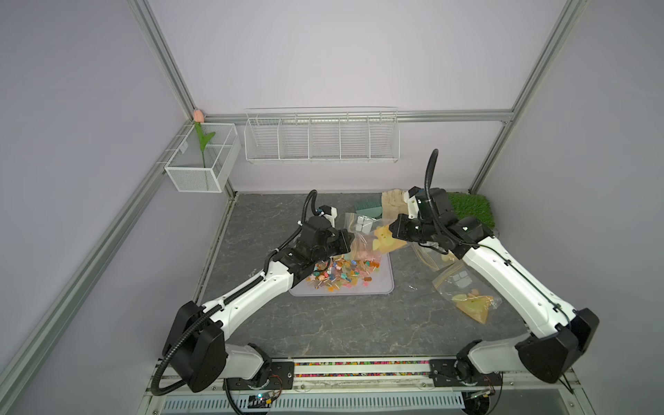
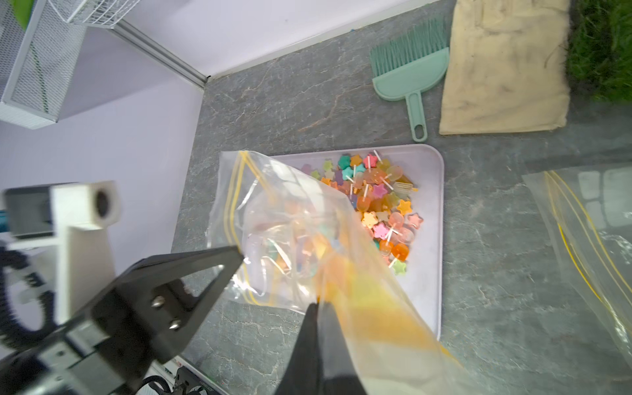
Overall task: Pour candies out of the ziploc bag
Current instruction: 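Pour the candies out of the ziploc bag onto the tray, then place the ziploc bag at the corner of the board.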
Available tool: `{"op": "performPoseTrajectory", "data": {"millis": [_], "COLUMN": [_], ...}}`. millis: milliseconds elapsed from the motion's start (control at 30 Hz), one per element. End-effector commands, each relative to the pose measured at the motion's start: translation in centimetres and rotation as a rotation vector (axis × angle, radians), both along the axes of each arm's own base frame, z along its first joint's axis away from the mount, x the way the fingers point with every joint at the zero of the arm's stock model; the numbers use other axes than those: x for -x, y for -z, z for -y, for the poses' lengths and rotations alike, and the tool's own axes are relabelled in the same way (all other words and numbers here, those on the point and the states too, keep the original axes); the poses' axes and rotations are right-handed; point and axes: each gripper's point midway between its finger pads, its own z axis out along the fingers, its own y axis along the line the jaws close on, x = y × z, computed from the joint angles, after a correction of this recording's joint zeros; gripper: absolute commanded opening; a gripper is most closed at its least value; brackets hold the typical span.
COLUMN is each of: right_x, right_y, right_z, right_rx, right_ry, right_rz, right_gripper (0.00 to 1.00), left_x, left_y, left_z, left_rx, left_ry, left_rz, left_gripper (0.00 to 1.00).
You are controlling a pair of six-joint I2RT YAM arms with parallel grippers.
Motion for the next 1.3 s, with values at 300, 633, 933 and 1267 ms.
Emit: {"op": "performPoseTrajectory", "data": {"millis": [300, 633, 933, 1267], "right_x": [3.8, 11.0, 16.5, 15.8], "right_y": [0.3, 4.6, 8.9, 10.5], "right_z": [5.2, 11.5, 18.1, 22.1], "right_rx": [0.028, 0.131, 0.273, 0.348], "right_ry": [0.13, 0.275, 0.466, 0.652], "right_rz": [-0.019, -0.151, -0.256, -0.291], "right_gripper": [0.07, 0.07, 0.07, 0.07], "left_x": [3.7, 8.9, 12.3, 11.2], "left_y": [-2.9, -0.5, 3.8, 8.0], "left_z": [2.0, 7.3, 14.4, 20.1], "left_rx": [0.019, 0.001, -0.012, -0.04], "left_ry": [0.124, 0.322, 0.516, 0.6], "left_rz": [0.045, -0.001, -0.05, -0.095], "left_gripper": [0.0, 0.0, 0.0, 0.0]}}
